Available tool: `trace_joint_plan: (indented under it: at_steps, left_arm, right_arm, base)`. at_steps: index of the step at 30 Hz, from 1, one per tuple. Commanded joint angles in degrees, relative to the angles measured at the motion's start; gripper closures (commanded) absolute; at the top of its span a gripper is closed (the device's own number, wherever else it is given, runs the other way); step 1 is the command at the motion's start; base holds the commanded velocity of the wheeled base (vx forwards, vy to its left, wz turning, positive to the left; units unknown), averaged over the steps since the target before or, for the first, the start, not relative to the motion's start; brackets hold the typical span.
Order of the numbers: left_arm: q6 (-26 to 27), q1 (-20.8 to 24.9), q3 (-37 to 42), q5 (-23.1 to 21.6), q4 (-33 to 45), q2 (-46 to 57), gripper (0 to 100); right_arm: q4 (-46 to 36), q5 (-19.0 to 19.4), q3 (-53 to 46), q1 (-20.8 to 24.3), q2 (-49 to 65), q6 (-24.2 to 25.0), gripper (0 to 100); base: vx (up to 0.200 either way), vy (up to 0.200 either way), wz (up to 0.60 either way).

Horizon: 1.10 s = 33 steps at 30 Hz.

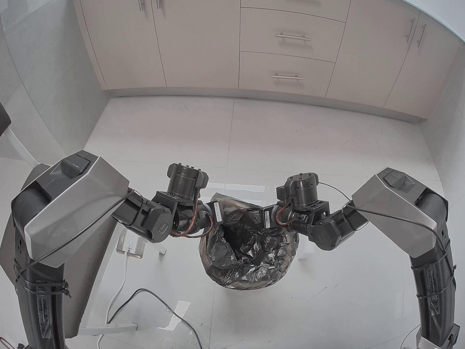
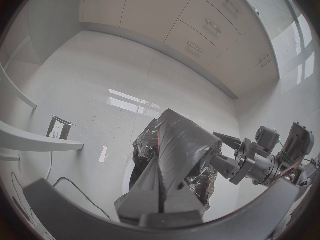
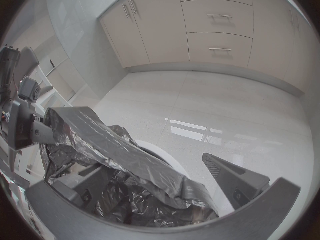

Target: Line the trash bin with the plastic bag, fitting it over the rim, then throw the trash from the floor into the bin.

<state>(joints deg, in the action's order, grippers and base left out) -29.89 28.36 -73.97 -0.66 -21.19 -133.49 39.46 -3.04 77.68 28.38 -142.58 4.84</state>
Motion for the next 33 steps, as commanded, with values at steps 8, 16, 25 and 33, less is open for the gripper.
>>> trace_joint_plan:
  at_steps: [8, 16, 25, 33]
  left_arm:
    - [2.73, -0.32, -4.16, 0.66, 5.81, -0.55, 100]
    - [2.73, -0.23, -4.51, 1.01, 5.89, -0.28, 100]
    - [2.73, 0.03, -4.51, 0.92, 6.07, -0.55, 100]
    - [4.05, 0.12, -4.51, 0.92, 8.62, -0.37, 0]
  right_arm:
    - [-4.3, -3.38, 9.86, -0.61, -3.67, -1.59, 0]
    - [-4.66, -3.38, 10.65, -0.87, -3.93, -2.12, 0]
    - [-4.57, -3.47, 10.74, -1.49, -4.37, -2.12, 0]
    - [-4.48, -3.91, 10.65, -1.13, -4.28, -2.29, 0]
  base:
    - [0.0, 0.0, 0.0]
    - [0.0, 0.0, 0.0]
    - [0.0, 0.0, 0.0]
    - [0.0, 0.0, 0.0]
